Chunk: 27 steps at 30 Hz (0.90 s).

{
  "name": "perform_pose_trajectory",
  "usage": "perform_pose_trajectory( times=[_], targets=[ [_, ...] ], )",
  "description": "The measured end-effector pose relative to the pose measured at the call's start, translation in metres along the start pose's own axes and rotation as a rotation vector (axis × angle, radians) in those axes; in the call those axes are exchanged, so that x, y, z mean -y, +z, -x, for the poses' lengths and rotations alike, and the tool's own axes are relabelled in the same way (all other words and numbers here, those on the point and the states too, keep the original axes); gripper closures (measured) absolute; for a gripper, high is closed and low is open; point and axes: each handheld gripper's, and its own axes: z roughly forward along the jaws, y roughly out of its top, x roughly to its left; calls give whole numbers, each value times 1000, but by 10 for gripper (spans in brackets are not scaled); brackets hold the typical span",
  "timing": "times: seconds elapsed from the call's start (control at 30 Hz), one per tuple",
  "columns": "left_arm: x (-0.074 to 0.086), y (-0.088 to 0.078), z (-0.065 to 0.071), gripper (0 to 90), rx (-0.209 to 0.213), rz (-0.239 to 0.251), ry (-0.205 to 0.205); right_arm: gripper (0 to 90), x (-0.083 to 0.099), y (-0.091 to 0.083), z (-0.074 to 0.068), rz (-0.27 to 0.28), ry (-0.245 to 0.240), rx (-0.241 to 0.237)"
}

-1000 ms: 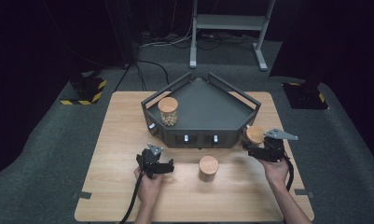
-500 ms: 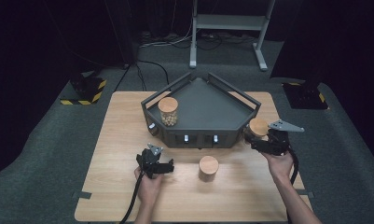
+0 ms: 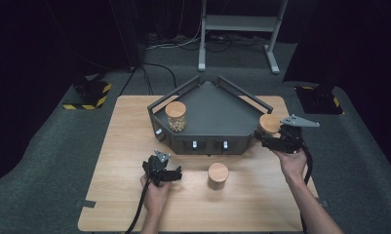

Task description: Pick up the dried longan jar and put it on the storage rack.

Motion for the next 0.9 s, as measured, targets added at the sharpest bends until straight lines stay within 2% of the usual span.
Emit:
perform_pose_trajectory(
  times=[0.13, 0.5, 0.77, 0.9],
  targets=[
    [0, 0, 0, 28, 0, 0, 0, 253, -9, 2, 0, -5, -4, 2],
    [0, 0, 0, 28, 0, 0, 0, 253, -25, 7, 2, 1, 22, 18],
    [0, 0, 0, 28, 0, 0, 0, 253, -38, 19, -1, -6, 34, 35],
    [0, 0, 0, 28, 0, 0, 0, 253, -44, 26, -5, -18, 25, 44]
  ],
)
